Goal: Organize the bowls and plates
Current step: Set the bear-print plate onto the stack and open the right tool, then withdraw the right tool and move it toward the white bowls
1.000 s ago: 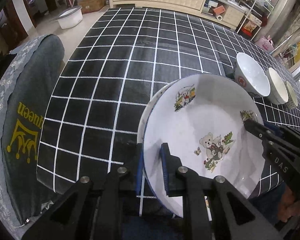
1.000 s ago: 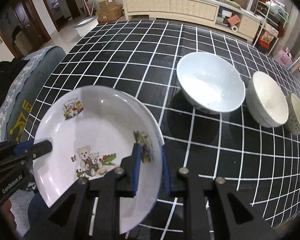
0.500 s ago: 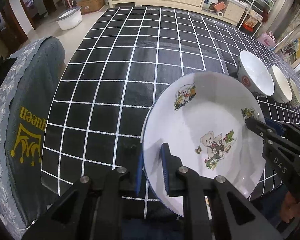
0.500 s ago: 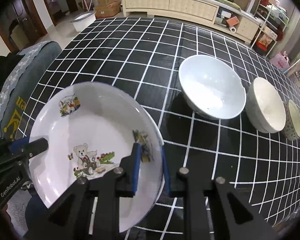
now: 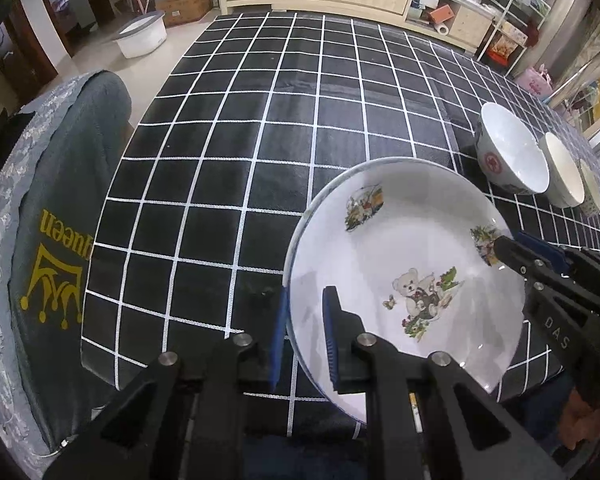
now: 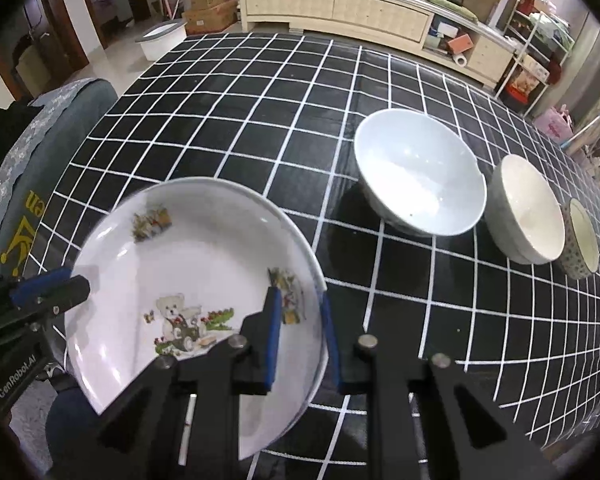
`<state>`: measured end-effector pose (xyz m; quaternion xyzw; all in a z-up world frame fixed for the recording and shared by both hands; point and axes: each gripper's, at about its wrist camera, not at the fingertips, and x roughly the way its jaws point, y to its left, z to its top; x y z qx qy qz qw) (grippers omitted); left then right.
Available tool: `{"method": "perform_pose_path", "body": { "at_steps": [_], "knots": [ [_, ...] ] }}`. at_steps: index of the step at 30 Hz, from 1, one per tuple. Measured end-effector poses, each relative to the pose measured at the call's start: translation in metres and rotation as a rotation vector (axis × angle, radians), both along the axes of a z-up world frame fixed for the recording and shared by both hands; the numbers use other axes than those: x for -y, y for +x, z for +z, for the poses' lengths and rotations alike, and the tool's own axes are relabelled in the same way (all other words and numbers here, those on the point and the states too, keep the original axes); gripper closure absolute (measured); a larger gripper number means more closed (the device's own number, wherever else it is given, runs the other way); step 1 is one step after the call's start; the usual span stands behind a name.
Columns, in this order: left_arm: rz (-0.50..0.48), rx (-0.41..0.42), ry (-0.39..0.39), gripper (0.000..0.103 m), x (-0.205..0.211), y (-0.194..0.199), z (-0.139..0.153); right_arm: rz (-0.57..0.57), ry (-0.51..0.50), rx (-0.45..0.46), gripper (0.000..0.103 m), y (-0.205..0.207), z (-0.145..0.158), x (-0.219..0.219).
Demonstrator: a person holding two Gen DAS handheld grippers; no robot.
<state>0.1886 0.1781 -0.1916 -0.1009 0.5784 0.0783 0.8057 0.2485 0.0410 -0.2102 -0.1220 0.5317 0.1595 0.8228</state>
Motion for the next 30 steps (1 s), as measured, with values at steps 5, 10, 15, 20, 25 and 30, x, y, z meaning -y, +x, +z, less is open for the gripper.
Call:
{"method": "perform_pose_path", "body": {
  "at_steps": [5, 10, 15, 20, 25, 30],
  "knots": [
    [-0.004, 0.001, 0.021, 0.087, 0.004, 0.0, 0.0, -0.001, 0.012, -0.003, 0.078, 0.001, 0.0, 0.001],
    [0.021, 0.013, -0.008, 0.087, -0.001, -0.004, 0.002, -0.004, 0.038, -0.017, 0.078, 0.001, 0.001, 0.007],
    [0.027, 0.04, -0.022, 0.083, -0.001, -0.01, 0.014, 0.003, 0.073, -0.008, 0.068, -0.003, 0.009, 0.014],
    [0.007, 0.08, -0.021, 0.076, 0.012, -0.015, 0.035, 0.008, 0.091, 0.032, 0.054, -0.012, 0.027, 0.02],
    [-0.02, 0.132, -0.028, 0.071, 0.029, -0.022, 0.058, 0.011, 0.118, 0.065, 0.043, -0.022, 0.049, 0.032],
    [-0.052, 0.173, -0.029, 0.067, 0.048, -0.025, 0.08, -0.006, 0.117, 0.102, 0.039, -0.031, 0.073, 0.052]
  ]
}}
